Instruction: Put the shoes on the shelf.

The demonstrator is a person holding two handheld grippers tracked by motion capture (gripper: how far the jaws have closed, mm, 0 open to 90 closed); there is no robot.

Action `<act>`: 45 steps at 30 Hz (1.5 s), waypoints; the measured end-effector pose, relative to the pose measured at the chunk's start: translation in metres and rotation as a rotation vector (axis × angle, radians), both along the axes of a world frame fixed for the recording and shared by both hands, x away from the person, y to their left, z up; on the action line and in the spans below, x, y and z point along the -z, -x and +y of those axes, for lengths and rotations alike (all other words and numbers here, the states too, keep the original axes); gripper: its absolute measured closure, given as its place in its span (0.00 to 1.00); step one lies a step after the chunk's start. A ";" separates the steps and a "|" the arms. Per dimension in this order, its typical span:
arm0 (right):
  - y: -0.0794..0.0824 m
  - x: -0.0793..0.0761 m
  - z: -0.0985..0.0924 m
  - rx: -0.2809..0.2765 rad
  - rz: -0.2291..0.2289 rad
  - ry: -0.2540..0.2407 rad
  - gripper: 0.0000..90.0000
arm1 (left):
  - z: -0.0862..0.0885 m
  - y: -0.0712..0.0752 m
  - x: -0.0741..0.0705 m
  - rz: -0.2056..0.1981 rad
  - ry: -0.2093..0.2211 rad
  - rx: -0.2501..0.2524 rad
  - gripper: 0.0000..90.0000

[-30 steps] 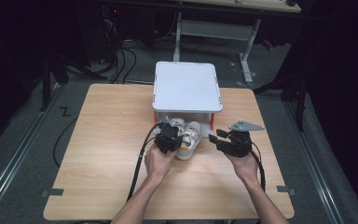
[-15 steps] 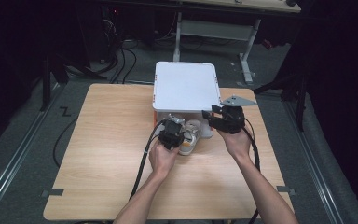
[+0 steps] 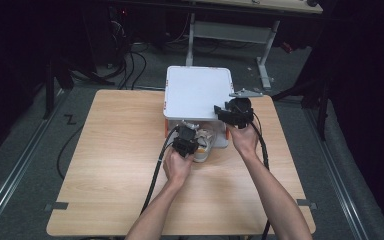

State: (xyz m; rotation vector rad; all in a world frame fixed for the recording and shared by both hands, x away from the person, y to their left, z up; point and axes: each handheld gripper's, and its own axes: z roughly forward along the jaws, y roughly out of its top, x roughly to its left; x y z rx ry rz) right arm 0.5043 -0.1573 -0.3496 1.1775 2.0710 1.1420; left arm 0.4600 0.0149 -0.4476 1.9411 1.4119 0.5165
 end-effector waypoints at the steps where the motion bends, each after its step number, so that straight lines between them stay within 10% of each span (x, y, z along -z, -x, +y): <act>1: -0.001 0.000 0.001 0.000 -0.002 0.003 0.58 | 0.000 -0.001 0.000 -0.002 -0.001 -0.004 0.90; 45: -0.008 -0.004 0.005 -0.032 0.022 0.065 0.57 | -0.004 0.006 -0.005 0.041 0.027 0.055 0.21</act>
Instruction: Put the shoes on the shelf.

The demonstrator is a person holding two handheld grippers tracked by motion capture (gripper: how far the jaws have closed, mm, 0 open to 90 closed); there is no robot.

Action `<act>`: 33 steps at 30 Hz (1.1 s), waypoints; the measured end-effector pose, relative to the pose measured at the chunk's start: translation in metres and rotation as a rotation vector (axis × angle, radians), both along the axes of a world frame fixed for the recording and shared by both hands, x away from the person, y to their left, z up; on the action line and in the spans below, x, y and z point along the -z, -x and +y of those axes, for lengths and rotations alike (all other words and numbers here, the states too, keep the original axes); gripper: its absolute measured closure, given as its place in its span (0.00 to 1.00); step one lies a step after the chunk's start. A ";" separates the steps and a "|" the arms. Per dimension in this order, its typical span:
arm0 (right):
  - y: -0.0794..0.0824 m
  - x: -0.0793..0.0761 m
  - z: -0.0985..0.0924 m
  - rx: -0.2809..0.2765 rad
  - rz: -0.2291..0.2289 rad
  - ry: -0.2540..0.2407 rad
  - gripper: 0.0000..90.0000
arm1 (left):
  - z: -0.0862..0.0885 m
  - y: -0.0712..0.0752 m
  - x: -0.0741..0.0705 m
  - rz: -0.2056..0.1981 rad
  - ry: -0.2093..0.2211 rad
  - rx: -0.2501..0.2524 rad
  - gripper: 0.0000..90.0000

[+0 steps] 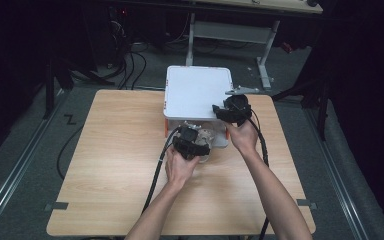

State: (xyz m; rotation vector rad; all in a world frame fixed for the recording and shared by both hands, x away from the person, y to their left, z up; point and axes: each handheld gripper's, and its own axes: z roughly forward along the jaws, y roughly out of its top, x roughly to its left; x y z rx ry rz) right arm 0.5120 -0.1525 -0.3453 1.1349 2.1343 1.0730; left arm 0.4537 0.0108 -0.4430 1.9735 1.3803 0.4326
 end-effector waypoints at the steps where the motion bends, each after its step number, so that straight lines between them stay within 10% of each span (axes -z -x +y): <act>1: 0.000 0.000 0.000 0.000 0.000 0.000 0.57 | 0.000 0.000 0.000 0.000 0.000 0.000 0.22; 15: 0.000 0.000 0.000 -0.001 -0.004 0.004 0.57 | 0.007 0.002 -0.007 0.071 0.063 0.011 0.30; 23: 0.000 0.000 0.000 0.000 -0.006 0.005 0.57 | 0.001 0.008 -0.006 -0.010 -0.002 0.035 0.24; 33: 0.000 0.001 0.000 -0.003 -0.006 0.003 0.57 | 0.008 0.013 -0.013 -0.046 0.051 0.014 0.25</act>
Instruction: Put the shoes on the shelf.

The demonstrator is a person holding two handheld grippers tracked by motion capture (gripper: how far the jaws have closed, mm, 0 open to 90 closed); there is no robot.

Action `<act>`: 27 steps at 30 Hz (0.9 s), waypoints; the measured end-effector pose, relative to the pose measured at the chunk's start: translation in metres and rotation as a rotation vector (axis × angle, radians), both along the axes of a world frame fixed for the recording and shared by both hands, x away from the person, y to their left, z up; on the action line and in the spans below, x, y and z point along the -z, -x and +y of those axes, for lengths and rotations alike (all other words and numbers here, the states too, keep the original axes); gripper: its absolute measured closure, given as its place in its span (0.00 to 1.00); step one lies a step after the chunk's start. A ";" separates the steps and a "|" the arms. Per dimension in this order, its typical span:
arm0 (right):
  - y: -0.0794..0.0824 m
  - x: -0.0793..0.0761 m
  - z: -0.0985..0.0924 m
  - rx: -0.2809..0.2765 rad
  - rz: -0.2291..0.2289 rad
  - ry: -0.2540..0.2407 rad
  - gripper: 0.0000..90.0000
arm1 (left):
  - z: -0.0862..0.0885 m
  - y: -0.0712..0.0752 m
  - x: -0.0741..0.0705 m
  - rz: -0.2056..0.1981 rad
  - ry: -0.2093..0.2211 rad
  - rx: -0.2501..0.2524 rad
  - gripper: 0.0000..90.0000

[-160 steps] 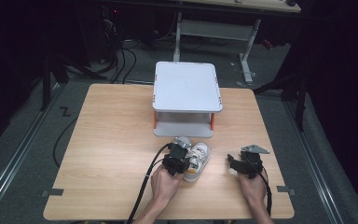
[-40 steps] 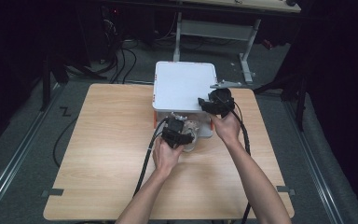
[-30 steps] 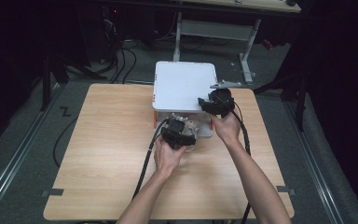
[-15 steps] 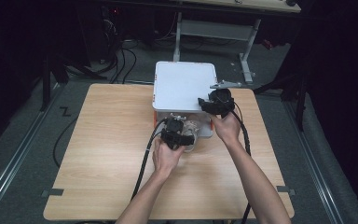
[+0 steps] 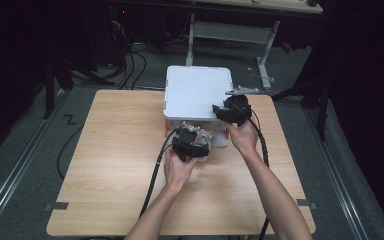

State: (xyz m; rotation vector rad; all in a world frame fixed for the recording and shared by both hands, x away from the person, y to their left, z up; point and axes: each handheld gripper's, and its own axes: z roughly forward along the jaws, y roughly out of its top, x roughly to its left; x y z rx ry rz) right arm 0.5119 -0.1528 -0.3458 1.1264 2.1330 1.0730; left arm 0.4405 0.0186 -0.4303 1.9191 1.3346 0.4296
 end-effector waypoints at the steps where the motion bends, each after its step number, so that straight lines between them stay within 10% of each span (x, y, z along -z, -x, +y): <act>1: 0.000 0.000 0.000 0.000 0.000 -0.001 0.57 | 0.001 0.001 -0.002 -0.006 0.007 -0.006 0.25; 18: 0.000 0.000 0.000 0.002 -0.001 -0.003 0.57 | 0.023 0.034 -0.018 -0.037 -0.037 0.000 0.20; 27: 0.000 0.000 0.001 0.003 -0.003 -0.001 0.57 | 0.028 0.043 0.004 0.046 -0.101 -0.020 0.11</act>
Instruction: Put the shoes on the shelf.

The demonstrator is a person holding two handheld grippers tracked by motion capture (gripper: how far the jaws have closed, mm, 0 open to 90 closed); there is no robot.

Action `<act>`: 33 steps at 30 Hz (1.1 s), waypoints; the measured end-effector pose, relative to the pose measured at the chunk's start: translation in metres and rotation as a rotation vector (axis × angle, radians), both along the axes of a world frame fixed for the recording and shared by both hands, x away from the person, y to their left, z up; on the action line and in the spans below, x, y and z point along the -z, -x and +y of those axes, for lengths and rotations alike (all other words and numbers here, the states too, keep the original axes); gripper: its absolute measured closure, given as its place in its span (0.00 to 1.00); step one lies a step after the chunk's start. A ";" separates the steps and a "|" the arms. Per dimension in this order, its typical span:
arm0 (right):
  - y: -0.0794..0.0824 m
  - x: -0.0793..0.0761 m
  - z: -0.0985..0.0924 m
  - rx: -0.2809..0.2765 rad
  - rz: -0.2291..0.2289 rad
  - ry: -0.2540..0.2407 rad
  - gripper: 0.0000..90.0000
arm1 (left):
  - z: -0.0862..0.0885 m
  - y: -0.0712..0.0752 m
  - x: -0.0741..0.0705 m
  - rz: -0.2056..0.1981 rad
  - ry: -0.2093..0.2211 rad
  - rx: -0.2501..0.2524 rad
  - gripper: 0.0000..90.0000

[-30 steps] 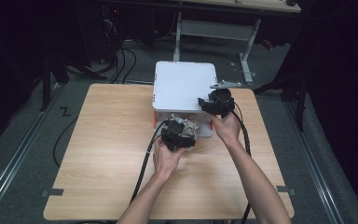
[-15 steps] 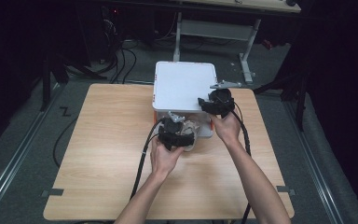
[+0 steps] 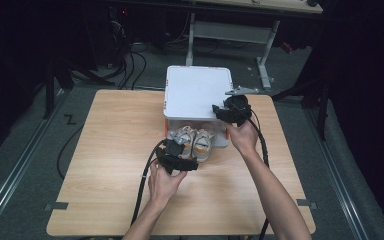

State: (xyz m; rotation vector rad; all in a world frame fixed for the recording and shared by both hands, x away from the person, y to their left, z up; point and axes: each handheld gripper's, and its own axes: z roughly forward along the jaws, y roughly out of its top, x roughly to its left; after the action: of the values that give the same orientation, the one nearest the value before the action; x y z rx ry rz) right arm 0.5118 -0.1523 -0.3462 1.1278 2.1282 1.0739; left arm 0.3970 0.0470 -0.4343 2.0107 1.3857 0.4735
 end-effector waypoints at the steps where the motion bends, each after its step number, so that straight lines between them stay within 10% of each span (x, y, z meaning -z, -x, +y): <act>1: 0.000 0.000 0.000 0.000 0.000 0.000 0.57 | -0.001 -0.001 0.003 0.011 -0.001 -0.004 0.11; 15: 0.002 0.002 0.000 0.004 -0.020 -0.002 0.57 | -0.024 -0.015 0.029 0.115 -0.035 -0.040 0.04; 33: 0.002 0.003 0.000 0.007 -0.023 -0.008 0.57 | -0.044 -0.027 0.027 0.085 -0.025 -0.113 0.21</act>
State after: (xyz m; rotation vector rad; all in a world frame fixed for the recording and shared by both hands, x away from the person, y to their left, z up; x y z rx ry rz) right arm 0.5094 -0.1524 -0.3490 1.1205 2.1028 1.0879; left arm 0.4237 0.0025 -0.4617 1.9998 1.5583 0.4615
